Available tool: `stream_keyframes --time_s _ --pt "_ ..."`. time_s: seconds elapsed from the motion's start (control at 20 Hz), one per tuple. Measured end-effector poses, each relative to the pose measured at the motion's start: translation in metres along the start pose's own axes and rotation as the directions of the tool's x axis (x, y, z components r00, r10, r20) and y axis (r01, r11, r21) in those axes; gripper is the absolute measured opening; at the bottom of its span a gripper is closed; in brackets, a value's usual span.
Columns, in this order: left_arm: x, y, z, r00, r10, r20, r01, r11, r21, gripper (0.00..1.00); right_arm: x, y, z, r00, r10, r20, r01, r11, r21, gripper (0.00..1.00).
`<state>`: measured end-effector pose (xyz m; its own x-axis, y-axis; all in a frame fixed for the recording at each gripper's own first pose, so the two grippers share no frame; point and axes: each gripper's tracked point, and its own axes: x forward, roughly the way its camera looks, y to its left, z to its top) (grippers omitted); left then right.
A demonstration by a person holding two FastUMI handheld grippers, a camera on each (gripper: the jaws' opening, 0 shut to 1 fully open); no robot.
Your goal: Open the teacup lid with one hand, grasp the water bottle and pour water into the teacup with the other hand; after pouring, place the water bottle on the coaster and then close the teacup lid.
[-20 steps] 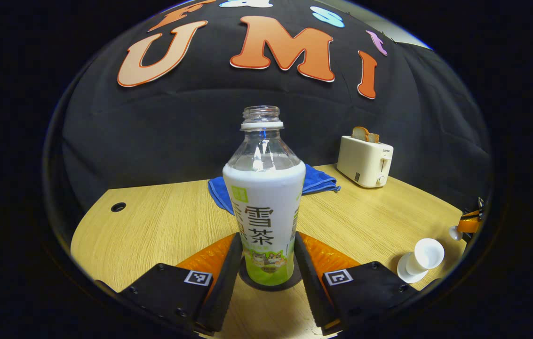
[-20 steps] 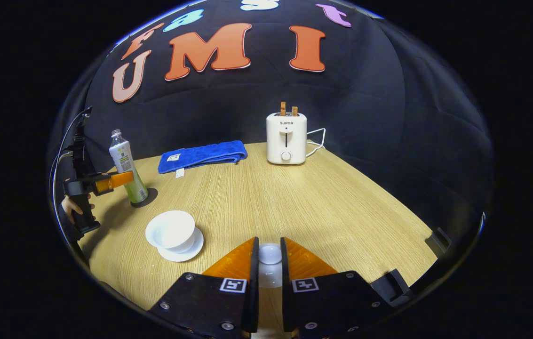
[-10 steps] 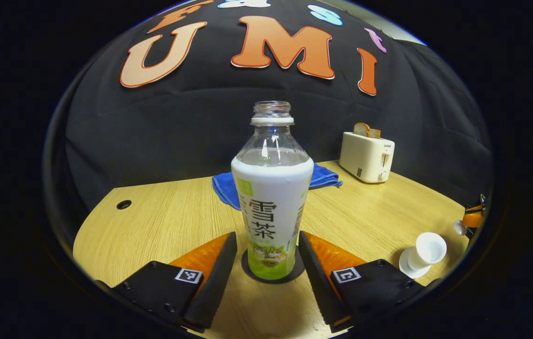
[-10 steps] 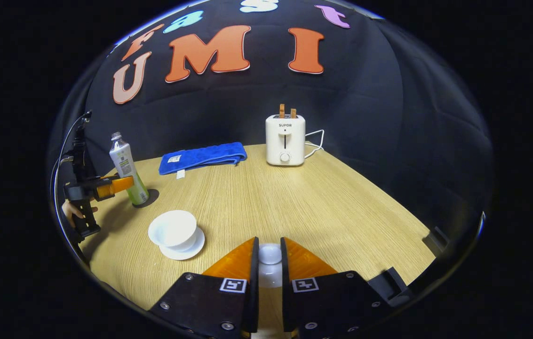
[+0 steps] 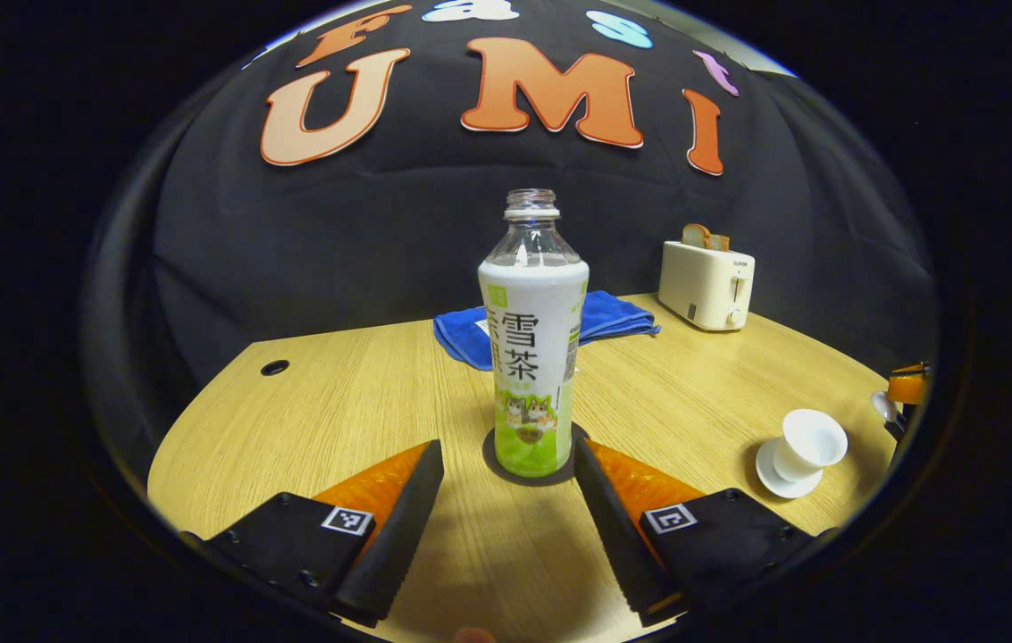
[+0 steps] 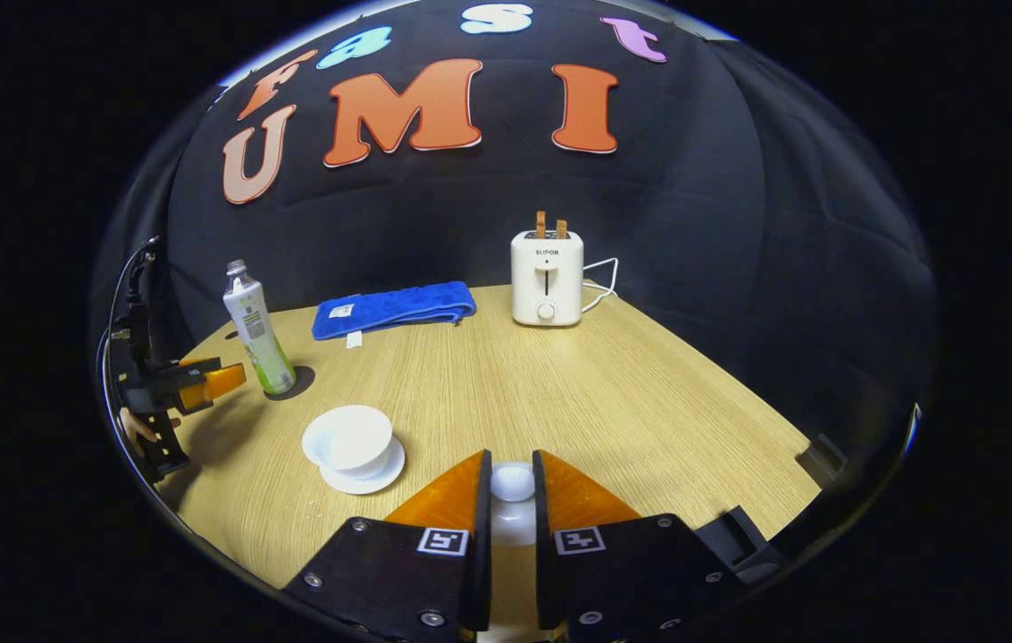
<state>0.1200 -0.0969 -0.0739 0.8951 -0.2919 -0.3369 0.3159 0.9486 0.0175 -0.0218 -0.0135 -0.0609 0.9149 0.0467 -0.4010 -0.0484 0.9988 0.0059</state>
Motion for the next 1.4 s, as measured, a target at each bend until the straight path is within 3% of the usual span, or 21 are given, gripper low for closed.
stream_keyframes --time_s 0.45,0.55,0.6,0.65,0.8,1.05,1.1,1.15,1.4 --pt "-0.091 0.043 0.007 0.984 0.137 0.113 -0.125 0.986 -0.111 0.95 0.010 0.063 0.029 0.991 0.124 0.059 -0.123 0.992 -0.031 0.20" --pt "-0.107 0.058 0.010 0.973 0.186 0.138 -0.171 0.979 -0.115 0.93 0.016 0.077 0.032 0.988 0.142 0.064 -0.139 0.989 -0.044 0.21" --pt "-0.114 0.066 0.012 0.966 0.213 0.148 -0.198 0.974 -0.109 0.93 0.020 0.084 0.032 0.986 0.153 0.061 -0.150 0.987 -0.050 0.16" --pt "-0.120 0.073 0.013 0.958 0.238 0.158 -0.224 0.969 -0.101 0.93 0.022 0.093 0.031 0.984 0.167 0.060 -0.164 0.985 -0.052 0.21" --pt "-0.137 0.089 0.018 0.943 0.279 0.179 -0.268 0.960 -0.084 0.95 0.031 0.114 0.032 0.977 0.201 0.063 -0.198 0.978 -0.059 0.21" --pt "-0.150 0.095 0.023 0.936 0.284 0.209 -0.267 0.958 -0.107 0.94 0.046 0.139 0.022 0.973 0.228 0.040 -0.224 0.971 -0.077 0.21" --pt "-0.149 0.097 0.021 0.936 0.284 0.207 -0.268 0.958 -0.103 0.94 0.047 0.142 0.020 0.972 0.232 0.031 -0.229 0.970 -0.078 0.17" --pt "-0.148 0.098 0.021 0.936 0.285 0.205 -0.270 0.958 -0.097 0.94 0.049 0.145 0.018 0.972 0.233 0.025 -0.231 0.970 -0.082 0.21" --pt "-0.147 0.100 0.017 0.942 0.273 0.196 -0.257 0.961 -0.106 0.92 0.056 0.143 0.012 0.976 0.218 0.006 -0.217 0.972 -0.088 0.21"
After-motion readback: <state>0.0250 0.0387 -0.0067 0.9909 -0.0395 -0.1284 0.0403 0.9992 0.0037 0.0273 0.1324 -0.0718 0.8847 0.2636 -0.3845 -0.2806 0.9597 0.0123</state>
